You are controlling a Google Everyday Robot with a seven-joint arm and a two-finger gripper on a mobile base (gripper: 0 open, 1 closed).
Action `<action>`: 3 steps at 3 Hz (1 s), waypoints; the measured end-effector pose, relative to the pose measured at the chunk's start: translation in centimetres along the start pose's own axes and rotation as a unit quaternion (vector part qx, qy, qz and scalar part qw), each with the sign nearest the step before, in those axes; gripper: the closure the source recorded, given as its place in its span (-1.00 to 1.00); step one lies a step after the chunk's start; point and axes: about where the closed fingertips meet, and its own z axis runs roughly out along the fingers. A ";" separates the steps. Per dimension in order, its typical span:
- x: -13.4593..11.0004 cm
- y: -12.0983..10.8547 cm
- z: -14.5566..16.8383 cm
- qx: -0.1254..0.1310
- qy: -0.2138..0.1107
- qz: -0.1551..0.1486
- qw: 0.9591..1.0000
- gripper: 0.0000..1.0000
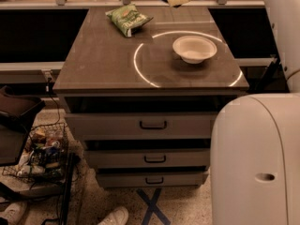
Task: Move rxbar blueberry near green jalapeno chip bag
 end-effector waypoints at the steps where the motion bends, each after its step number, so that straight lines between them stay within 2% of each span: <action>1: 0.1 -1.7 1.9 0.029 -0.002 0.021 0.999 1.00; 2: 0.2 -3.6 3.8 0.061 -0.005 0.046 0.997 1.00; 3: 0.9 -5.6 5.6 0.100 -0.005 0.081 0.992 1.00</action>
Offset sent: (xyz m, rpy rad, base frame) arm 0.0827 -0.0067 -0.0174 0.0587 -0.0235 -0.2548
